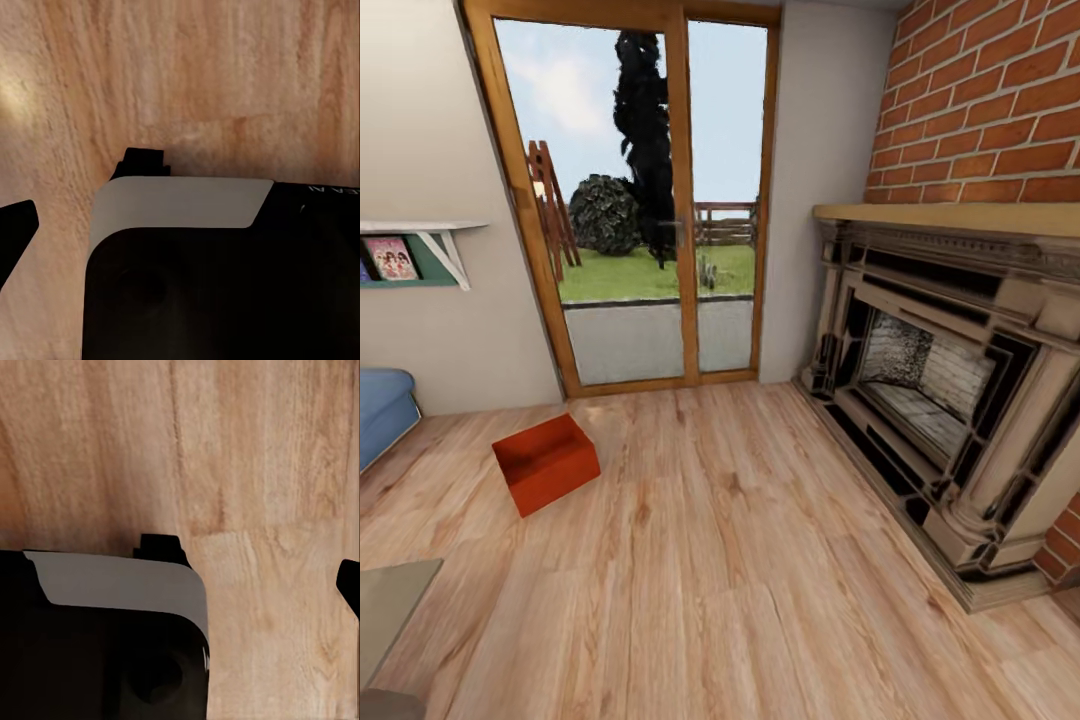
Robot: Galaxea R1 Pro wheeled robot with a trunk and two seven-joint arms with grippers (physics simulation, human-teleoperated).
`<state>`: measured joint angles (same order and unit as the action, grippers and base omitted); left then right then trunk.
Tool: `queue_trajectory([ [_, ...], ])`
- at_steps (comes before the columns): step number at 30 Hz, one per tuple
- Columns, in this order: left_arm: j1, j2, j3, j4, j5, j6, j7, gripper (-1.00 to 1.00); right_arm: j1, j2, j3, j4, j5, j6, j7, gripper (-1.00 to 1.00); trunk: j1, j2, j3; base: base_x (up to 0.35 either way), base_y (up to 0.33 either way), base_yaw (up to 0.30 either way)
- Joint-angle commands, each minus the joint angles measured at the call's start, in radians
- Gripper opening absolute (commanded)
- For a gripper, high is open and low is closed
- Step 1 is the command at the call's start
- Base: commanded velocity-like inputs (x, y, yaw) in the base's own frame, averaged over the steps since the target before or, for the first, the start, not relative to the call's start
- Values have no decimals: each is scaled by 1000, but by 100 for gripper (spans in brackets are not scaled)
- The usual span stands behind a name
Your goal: Move the two storage containers from the living room to the garage. In the garage, place one container on the floor and stack the other container on top of it (either order is fine).
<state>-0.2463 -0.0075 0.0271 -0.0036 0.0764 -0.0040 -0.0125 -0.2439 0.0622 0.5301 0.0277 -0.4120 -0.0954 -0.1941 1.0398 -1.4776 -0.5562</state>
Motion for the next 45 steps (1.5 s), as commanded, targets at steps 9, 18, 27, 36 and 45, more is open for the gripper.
queue_trajectory([
  [9, -1, 0, 2, 0, 8, 0, -1, 100, -1, 1, 8, 3, -10, -6, -1, 100, 1, 0, -1, 323, 0, 269],
  [18, -1, 0, 2, 0, 8, -1, -1, 100, -1, 1, 8, 3, -10, -6, -1, 100, 1, 0, -1, 323, 0, 269],
  [27, -1, 0, 2, 0, 8, 0, -1, 100, -1, 1, 8, 3, -11, -6, -1, 100, 1, 0, -1, 323, 0, 269],
  [36, -1, 0, 2, 0, 8, 0, -1, 100, -1, 1, 8, 3, -11, -6, -1, 100, 1, 0, -1, 323, 0, 269],
  [45, -1, 0, 2, 0, 8, -1, -1, 100, -1, 1, 8, 3, -11, -6, -1, 100, 1, 0, -1, 323, 0, 269],
])
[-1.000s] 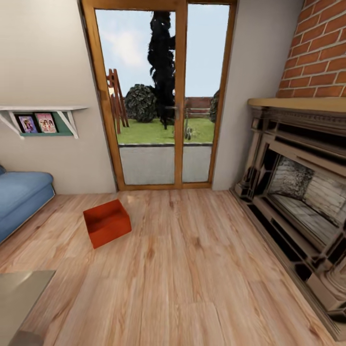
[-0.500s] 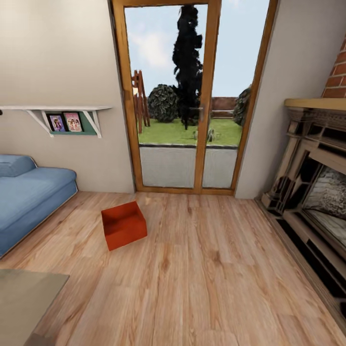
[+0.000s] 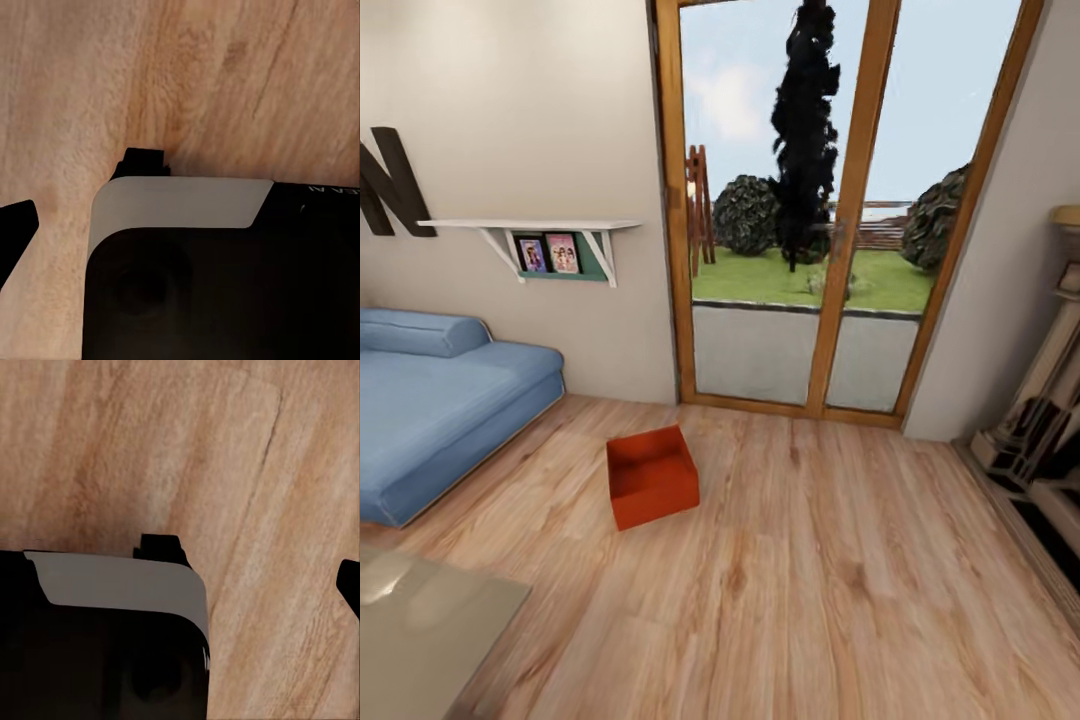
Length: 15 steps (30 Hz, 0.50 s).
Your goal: Move the two storage containers from the living room to the garage. In the garage, place one container on the floor and stack the other container on top of it (either order is fine).
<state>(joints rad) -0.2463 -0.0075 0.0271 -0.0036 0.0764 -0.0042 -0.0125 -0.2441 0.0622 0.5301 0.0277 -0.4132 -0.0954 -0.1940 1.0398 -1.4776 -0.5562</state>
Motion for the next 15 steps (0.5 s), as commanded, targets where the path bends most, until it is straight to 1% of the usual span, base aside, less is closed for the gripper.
queue_trajectory([
  [1, -1, 0, 2, 0, 8, 0, -1, 100, -1, 1, 8, 3, -10, -6, -1, 100, 1, 0, -1, 323, 0, 269],
  [15, -1, 0, 2, 0, 8, 0, -1, 100, -1, 1, 8, 3, -9, -7, -1, 100, 1, 0, -1, 323, 0, 269],
])
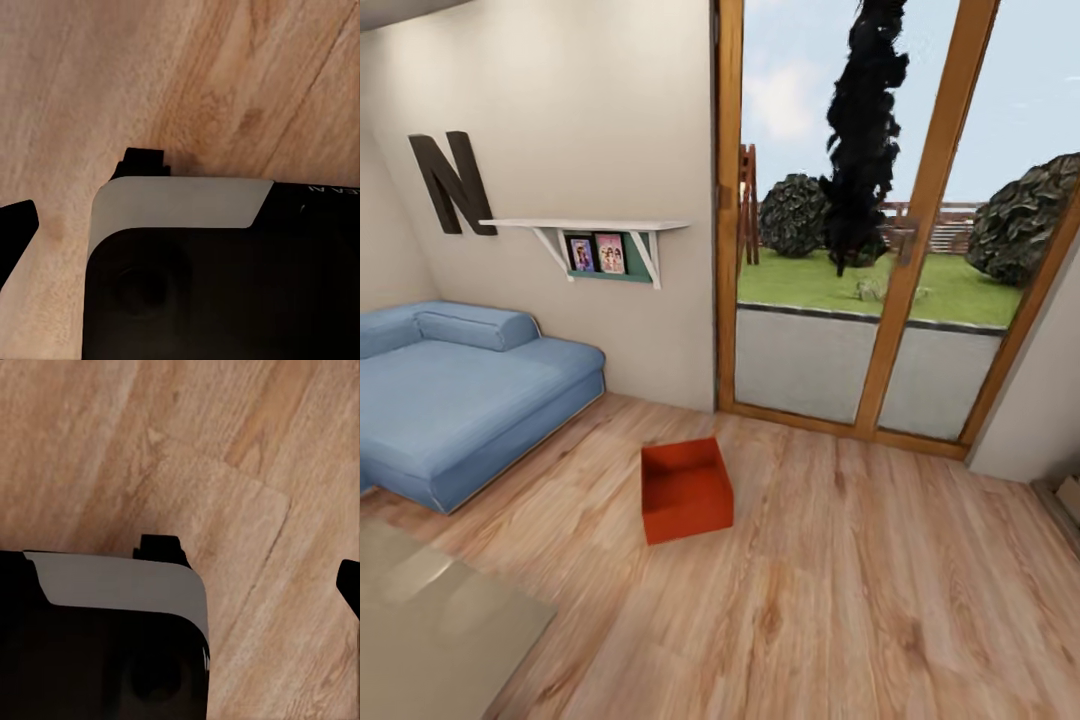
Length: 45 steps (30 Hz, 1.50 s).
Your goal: Move the two storage containers from the living room to the garage. In the garage, place one container on the floor and stack the other container on top of it (either order is fine).
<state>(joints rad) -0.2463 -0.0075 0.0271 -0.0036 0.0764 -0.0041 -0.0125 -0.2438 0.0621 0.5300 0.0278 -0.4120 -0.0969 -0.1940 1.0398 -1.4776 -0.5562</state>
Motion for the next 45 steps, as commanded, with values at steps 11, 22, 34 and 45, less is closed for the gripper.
queue_trajectory([
  [11, -1, 0, 2, 0, 8, 0, -1, 100, -1, 1, 8, 3, -12, -6, -1, 100, 1, 0, -1, 323, 0, 227],
  [22, -1, 0, 2, 0, 8, 0, -1, 100, -1, 1, 8, 3, -13, -6, -1, 100, 1, 0, -1, 323, 0, 11],
  [34, -1, 0, 2, 0, 8, 0, -1, 100, -1, 1, 8, 3, -13, -6, -1, 100, 1, 0, -1, 323, 0, 0],
  [45, -1, 0, 2, 0, 8, 0, -1, 100, -1, 1, 8, 3, -12, -6, -1, 100, 1, 0, -1, 323, 0, 0],
])
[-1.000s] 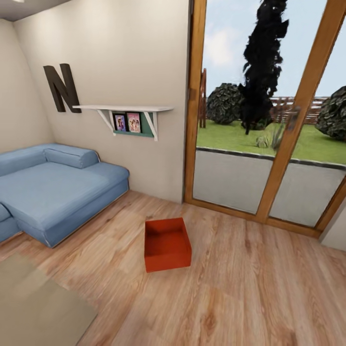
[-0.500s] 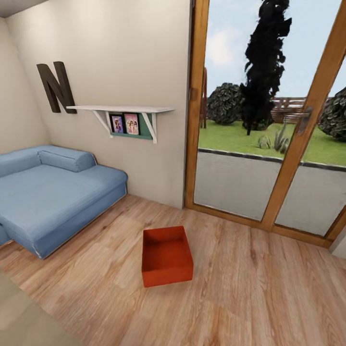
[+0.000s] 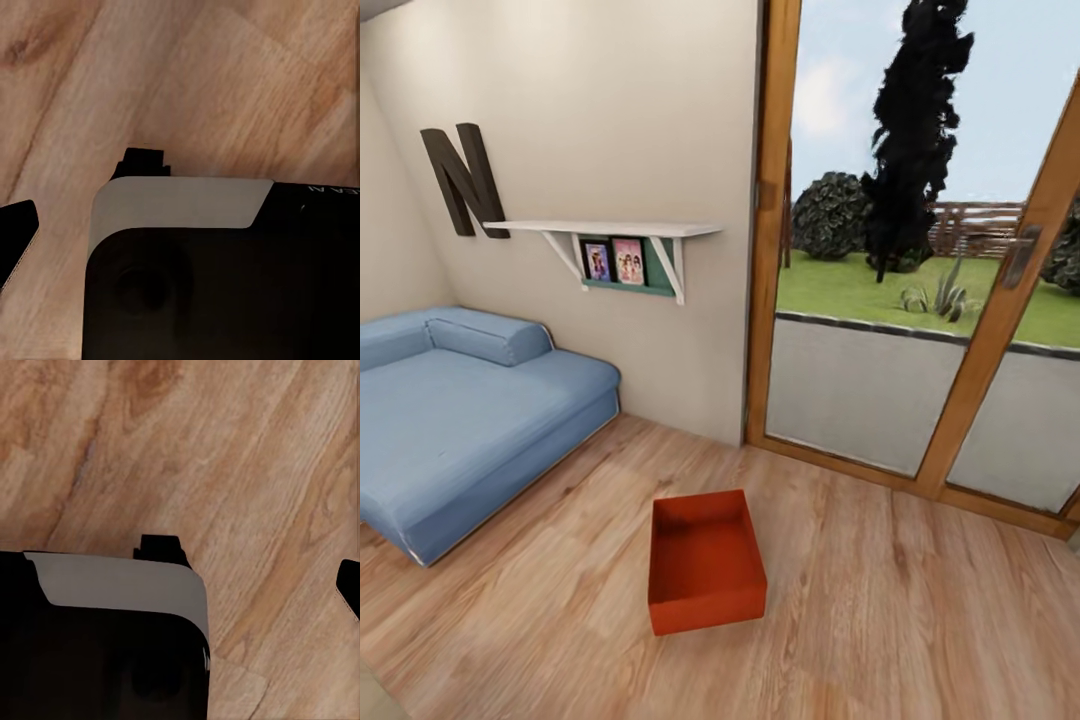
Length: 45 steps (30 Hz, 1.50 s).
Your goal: Move the two storage containers from the living room to the garage. In the garage, place one container on the floor and stack the other container on top of it (either order is fine).
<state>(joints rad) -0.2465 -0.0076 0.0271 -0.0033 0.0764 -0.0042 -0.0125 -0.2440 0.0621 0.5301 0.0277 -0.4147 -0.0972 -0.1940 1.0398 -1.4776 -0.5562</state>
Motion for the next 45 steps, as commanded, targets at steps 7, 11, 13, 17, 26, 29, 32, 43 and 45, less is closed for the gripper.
queue_trajectory([
  [7, 0, 0, 2, 0, 8, -2, -1, 100, -1, 1, 8, 3, -9, -6, -1, 100, 1, 0, -1, 283, 0, 0],
  [11, 0, 0, 2, 0, 8, -1, -1, 100, -1, 1, 8, 3, -9, -6, -1, 100, 1, 0, -1, 213, 0, 0],
  [13, 0, 0, 2, 0, 8, -1, -1, 100, -1, 1, 8, 3, -9, -6, -1, 100, 1, 0, -1, 209, 0, 0],
  [17, 0, 0, 2, 0, 8, -1, -1, 100, -1, 1, 8, 3, -9, -6, -1, 100, 1, 0, -1, 209, 0, 0],
  [26, 0, 0, 2, 0, 8, -1, -1, 100, -1, 1, 8, 3, -8, -6, -1, 100, 1, 0, -1, 209, 0, 0],
  [29, 0, 1, 2, 0, 8, -2, -1, 100, -1, 1, 8, 3, -8, -6, -1, 100, 1, 0, -1, 209, 0, 0],
  [32, 0, 1, 2, 0, 8, -1, -1, 100, -1, 1, 8, 3, -8, -6, -1, 100, 1, 0, -1, 209, 0, 0],
  [43, 0, 3, 2, -1, 33, -1, -1, 100, -1, 1, 8, 3, -7, -6, -1, 100, 1, 0, -1, 41, -19, 0],
  [45, 0, 3, 2, -1, 44, -1, -1, 100, -1, 1, 8, 3, -8, -6, -1, 100, 1, 0, -1, 1, -215, 0],
])
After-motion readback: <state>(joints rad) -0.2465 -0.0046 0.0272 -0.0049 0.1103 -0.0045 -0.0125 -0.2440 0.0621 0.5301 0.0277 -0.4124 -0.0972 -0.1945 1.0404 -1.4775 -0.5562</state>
